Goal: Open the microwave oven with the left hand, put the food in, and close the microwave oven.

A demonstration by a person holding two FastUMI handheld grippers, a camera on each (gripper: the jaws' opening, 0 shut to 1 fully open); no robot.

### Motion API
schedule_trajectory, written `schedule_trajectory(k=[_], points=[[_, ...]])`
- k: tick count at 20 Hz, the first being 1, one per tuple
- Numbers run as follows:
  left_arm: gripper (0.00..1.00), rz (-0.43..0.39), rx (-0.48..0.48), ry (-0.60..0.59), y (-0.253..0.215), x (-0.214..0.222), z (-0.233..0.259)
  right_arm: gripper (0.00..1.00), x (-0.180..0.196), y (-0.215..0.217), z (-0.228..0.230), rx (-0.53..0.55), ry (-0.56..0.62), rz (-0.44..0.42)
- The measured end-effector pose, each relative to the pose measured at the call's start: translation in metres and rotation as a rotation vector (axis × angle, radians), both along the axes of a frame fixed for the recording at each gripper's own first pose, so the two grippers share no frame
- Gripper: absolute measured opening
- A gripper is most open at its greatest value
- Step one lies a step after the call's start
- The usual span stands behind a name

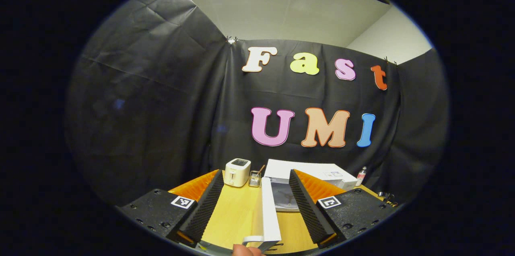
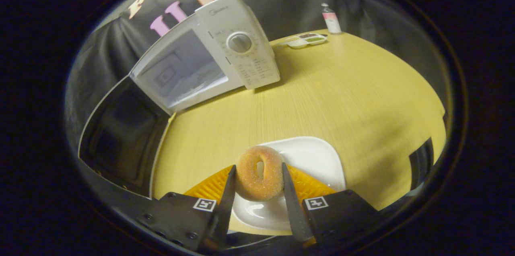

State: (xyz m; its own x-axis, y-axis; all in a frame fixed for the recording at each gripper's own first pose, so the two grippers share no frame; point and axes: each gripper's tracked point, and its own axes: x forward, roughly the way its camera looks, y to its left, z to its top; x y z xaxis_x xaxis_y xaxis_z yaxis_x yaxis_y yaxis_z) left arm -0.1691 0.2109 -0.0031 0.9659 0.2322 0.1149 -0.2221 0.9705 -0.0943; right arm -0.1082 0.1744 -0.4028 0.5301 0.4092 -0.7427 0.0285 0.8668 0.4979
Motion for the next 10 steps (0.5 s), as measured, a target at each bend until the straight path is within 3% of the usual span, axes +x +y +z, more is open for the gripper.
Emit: schedule_trajectory(k=[7,8,9,10], points=[[0.93,0.101,0.084,0.097,0.018,-0.011,-0.016,0.58,0.064,0.084,0.036,0.216,0.024,-0.129],[0.93,0.107,0.089,0.104,0.019,-0.014,-0.016,0.64,0.077,0.098,0.041,0.257,0.032,-0.169],[0.93,0.118,0.096,0.114,0.020,-0.016,-0.018,0.58,0.088,0.113,0.045,0.293,0.042,-0.209],[0.93,0.140,0.104,0.123,0.024,-0.020,-0.021,0.58,0.100,0.128,0.050,0.326,0.047,-0.239]])
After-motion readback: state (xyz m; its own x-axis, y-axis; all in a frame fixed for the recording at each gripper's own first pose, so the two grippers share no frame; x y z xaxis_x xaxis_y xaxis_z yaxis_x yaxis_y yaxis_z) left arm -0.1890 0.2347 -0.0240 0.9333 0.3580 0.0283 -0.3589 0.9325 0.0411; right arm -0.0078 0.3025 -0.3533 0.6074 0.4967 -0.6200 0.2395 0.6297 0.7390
